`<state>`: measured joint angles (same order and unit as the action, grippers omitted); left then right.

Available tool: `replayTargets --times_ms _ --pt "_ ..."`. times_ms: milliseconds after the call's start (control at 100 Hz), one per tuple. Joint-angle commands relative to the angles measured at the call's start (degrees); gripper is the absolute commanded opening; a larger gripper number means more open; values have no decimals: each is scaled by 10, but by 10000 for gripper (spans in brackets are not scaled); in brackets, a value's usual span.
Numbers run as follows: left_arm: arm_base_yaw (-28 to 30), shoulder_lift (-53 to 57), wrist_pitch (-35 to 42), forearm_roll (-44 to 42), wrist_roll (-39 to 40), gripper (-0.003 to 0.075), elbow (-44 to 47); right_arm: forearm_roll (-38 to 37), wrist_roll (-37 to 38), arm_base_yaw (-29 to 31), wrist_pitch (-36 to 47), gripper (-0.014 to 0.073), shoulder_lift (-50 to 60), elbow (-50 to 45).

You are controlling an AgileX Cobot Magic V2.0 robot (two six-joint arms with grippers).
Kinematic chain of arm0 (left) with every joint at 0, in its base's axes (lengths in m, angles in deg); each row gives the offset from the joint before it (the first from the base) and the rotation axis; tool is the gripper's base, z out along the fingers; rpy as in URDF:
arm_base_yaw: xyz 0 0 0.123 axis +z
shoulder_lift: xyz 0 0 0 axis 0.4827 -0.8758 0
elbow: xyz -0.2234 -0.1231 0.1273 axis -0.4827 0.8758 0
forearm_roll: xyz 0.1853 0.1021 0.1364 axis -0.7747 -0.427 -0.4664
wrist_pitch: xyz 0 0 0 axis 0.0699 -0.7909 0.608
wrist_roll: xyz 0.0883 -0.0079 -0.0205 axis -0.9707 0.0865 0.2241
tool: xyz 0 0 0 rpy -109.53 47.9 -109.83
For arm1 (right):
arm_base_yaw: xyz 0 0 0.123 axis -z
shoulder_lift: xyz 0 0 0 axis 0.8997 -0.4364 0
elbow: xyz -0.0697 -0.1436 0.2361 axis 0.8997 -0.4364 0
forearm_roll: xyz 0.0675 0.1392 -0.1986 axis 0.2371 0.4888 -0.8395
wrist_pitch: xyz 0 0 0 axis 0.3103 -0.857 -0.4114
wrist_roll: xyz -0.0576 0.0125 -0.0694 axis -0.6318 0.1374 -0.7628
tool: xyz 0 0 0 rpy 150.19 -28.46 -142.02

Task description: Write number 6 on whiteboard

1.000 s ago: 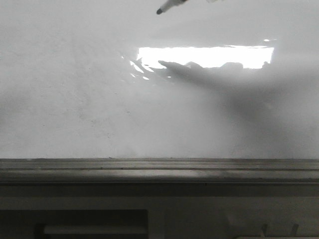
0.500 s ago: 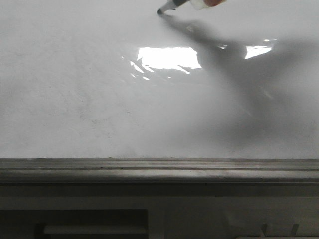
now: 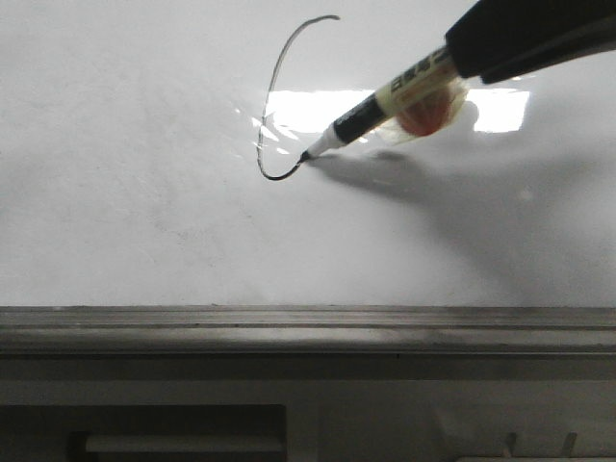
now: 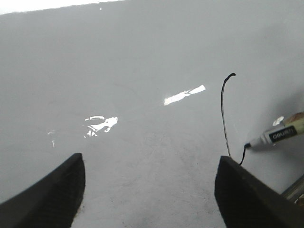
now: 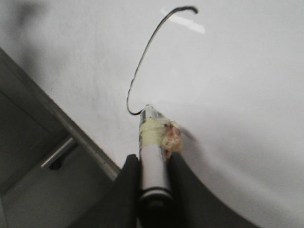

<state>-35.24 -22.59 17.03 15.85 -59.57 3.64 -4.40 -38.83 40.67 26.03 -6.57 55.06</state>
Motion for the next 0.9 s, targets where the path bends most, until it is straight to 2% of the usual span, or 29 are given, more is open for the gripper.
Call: replayTargets --times_ms 0,250,440,580,800,890 --pt "3 2 20 27 3 510 -16 -14 1 17 78 -45 14 12" --pt "3 2 20 28 3 510 -16 28 -31 -3 82 -45 -20 50" --pt "3 2 20 28 3 510 -16 29 -37 -35 38 -45 -65 95" --pt "3 2 11 31 -7 510 -16 28 -37 -39 -25 -45 -45 123" --pt "-20 2 -75 128 -143 510 -16 26 -36 -38 -124 -45 -36 163" --pt "-56 0 -72 136 -176 510 -16 26 -36 -38 -158 -45 -52 181"
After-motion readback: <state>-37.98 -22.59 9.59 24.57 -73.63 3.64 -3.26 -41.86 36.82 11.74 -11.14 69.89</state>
